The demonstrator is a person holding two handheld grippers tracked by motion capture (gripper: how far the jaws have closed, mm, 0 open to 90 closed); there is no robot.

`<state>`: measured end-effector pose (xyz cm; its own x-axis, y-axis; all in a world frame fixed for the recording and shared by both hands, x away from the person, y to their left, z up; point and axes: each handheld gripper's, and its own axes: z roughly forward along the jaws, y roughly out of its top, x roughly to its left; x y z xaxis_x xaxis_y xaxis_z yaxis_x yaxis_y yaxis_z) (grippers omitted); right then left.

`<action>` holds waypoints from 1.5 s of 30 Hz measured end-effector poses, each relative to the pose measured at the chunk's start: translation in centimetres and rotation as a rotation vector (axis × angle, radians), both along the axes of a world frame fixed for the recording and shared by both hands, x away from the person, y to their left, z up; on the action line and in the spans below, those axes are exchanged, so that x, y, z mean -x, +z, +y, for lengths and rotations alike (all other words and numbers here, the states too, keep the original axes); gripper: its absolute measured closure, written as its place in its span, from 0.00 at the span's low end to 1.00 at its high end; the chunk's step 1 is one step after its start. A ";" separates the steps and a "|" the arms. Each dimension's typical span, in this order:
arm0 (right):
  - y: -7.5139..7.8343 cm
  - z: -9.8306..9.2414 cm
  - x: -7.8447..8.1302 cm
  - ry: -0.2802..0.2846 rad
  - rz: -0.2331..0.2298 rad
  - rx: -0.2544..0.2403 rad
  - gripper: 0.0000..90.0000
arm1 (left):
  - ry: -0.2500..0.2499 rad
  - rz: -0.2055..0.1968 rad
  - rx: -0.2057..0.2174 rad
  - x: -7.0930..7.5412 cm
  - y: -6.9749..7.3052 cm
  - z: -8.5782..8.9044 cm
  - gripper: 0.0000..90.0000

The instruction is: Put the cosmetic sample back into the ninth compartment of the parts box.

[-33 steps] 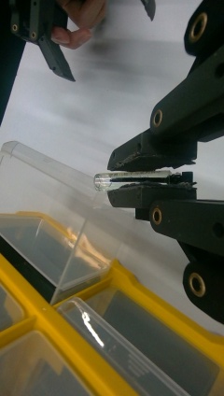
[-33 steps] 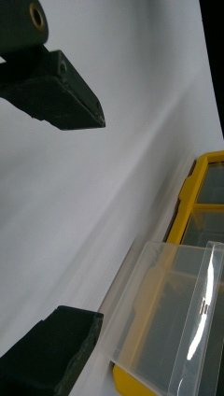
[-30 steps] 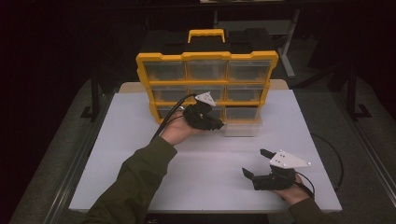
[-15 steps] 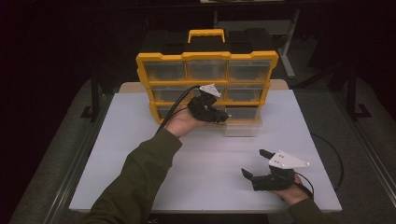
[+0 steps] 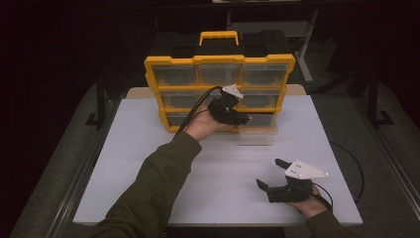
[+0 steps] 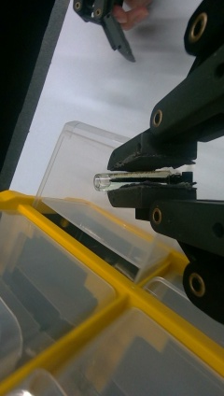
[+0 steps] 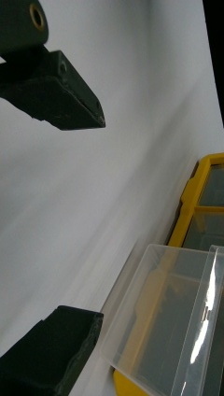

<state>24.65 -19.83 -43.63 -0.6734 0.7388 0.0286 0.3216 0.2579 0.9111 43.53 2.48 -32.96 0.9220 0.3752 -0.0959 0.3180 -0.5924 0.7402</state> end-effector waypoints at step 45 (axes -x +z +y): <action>-0.1 0.0 0.0 0.004 0.007 0.003 0.06 | -0.012 0.048 0.010 0.4 -0.5 -1.3 1.00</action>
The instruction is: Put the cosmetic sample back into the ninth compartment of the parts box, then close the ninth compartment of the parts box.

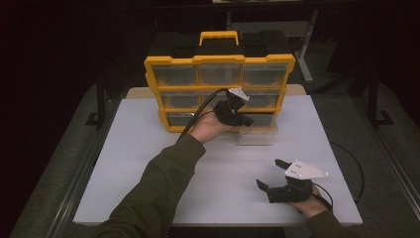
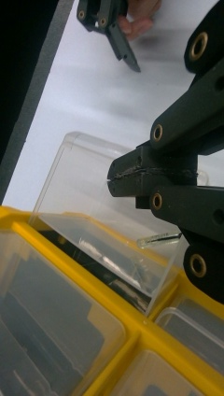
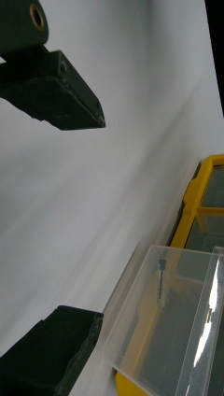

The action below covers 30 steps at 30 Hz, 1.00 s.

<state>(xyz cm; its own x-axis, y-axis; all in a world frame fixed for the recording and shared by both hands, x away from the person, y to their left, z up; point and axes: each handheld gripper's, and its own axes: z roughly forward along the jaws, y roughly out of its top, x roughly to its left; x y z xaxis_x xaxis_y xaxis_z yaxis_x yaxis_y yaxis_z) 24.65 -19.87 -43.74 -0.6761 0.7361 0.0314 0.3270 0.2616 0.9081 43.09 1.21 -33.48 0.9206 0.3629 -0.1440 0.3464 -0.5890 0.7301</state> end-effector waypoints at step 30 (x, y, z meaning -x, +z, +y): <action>0.0 0.1 -0.2 0.008 0.000 0.003 0.06 | -0.056 0.010 -0.005 3.3 -1.5 -0.2 1.00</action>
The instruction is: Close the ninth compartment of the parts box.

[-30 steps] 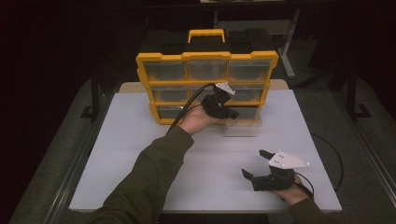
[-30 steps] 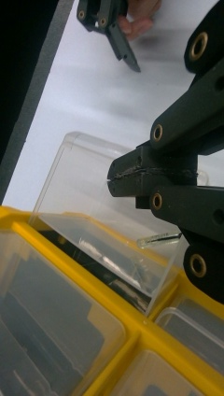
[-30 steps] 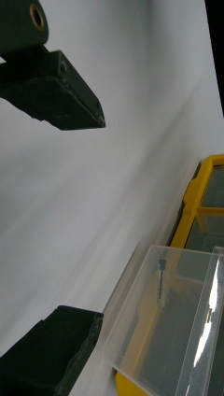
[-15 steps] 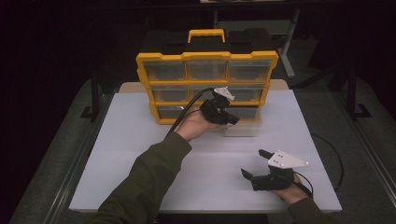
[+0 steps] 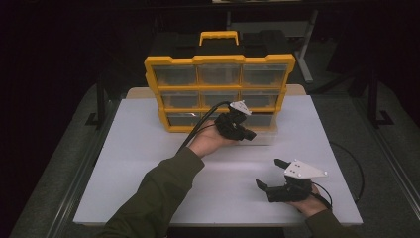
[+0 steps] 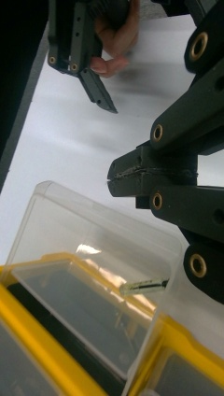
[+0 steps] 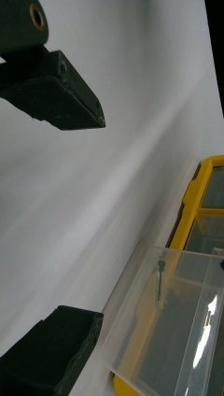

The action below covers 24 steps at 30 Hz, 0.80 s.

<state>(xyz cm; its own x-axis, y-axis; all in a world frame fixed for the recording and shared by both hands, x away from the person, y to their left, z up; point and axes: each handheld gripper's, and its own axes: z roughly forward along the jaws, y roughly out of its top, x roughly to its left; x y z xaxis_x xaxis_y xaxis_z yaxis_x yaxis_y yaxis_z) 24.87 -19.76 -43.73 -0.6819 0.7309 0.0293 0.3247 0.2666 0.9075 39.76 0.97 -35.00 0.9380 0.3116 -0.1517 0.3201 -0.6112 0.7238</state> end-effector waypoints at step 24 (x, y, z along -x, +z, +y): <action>0.0 0.0 0.0 0.005 -0.004 0.001 0.06 | 0.057 -0.013 -0.063 -1.3 -1.8 -0.5 1.00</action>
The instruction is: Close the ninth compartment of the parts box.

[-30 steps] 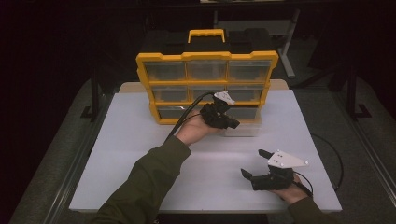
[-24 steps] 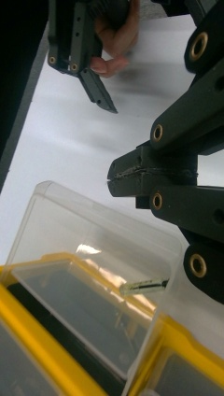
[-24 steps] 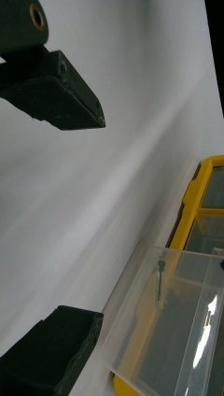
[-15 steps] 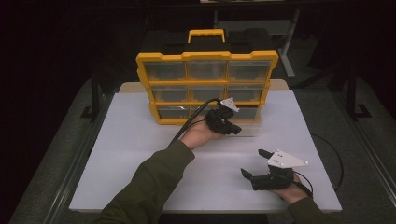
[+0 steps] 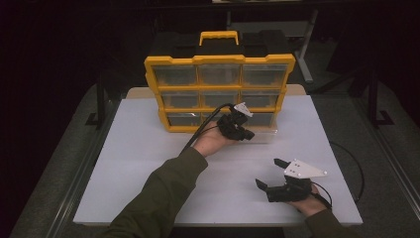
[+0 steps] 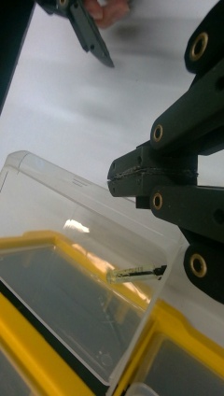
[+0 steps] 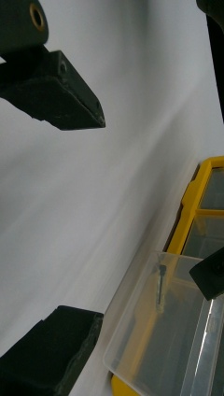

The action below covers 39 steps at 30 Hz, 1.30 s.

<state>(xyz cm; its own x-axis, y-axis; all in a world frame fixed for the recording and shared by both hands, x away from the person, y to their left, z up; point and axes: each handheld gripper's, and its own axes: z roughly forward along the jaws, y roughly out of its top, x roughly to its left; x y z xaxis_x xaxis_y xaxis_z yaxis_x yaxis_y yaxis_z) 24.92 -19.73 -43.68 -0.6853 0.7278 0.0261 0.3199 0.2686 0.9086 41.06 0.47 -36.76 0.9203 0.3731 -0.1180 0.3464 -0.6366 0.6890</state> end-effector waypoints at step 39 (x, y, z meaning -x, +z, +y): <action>0.0 -0.1 0.0 0.003 0.001 0.000 0.06 | 0.124 -0.094 0.048 -2.8 -0.4 -0.6 1.00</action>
<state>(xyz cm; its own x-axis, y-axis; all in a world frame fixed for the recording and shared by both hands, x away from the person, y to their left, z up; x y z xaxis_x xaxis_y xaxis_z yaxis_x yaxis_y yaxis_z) 24.92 -19.80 -43.69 -0.6874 0.7258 0.0272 0.3203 0.2693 0.9082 43.88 -0.15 -37.14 0.8754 0.4804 -0.0542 0.3529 -0.5582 0.7509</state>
